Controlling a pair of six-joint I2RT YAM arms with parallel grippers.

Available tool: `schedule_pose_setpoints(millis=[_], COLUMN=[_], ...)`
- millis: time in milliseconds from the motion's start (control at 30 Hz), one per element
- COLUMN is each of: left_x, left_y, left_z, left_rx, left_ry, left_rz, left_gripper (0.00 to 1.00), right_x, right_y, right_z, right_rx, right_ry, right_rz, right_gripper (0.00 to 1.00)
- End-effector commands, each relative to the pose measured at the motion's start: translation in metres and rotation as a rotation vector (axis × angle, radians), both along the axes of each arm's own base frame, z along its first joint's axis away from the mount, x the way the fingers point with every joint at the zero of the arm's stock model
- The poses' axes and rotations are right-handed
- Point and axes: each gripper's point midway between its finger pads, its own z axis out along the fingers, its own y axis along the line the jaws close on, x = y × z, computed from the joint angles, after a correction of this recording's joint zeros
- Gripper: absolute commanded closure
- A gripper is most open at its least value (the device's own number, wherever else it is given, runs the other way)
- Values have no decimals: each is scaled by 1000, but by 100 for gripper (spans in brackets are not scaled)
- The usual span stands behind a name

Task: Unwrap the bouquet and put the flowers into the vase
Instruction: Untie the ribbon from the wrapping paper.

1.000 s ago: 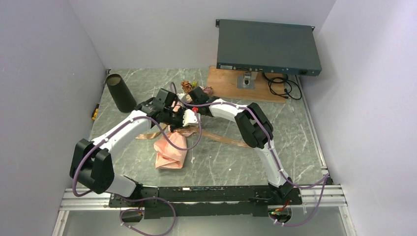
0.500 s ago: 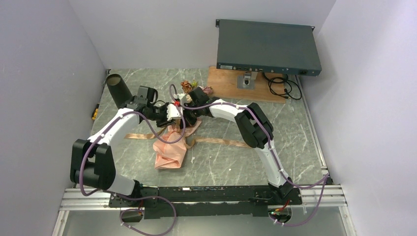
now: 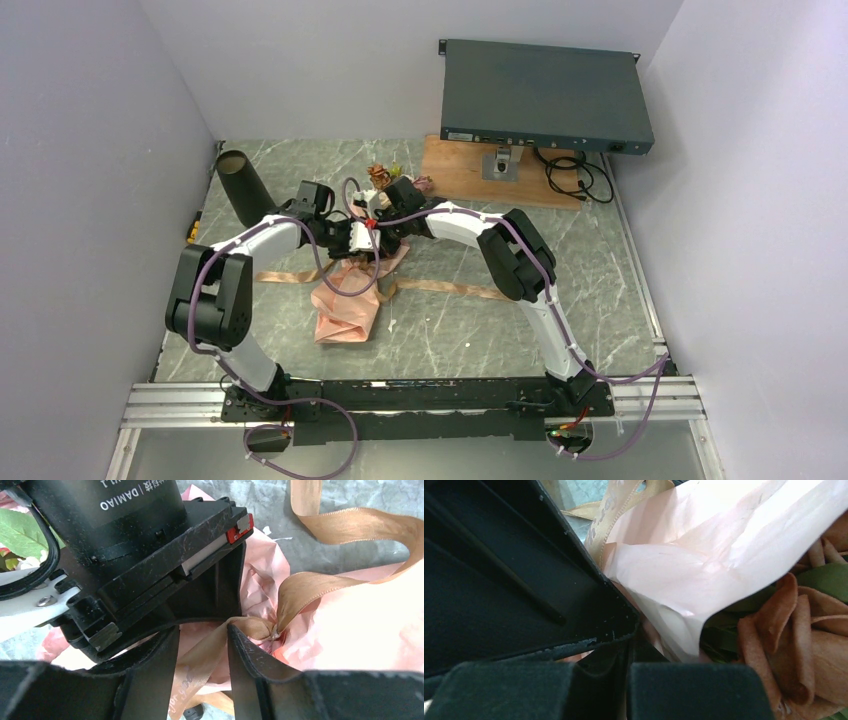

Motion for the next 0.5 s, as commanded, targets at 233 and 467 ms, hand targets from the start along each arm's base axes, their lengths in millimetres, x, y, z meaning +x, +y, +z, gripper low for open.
schedule_pose_setpoints(millis=[233, 467], left_x=[-16, -10], left_y=[24, 30], left_z=[-9, -16], left_rx=[98, 121], left_ry=[22, 11], left_rz=[-38, -35], left_gripper=[51, 59], right_x=[-21, -21], right_y=[-50, -50], right_z=[-83, -83], right_rx=[-256, -256], right_ry=[74, 75], right_rz=[-20, -18], right_gripper=[100, 100])
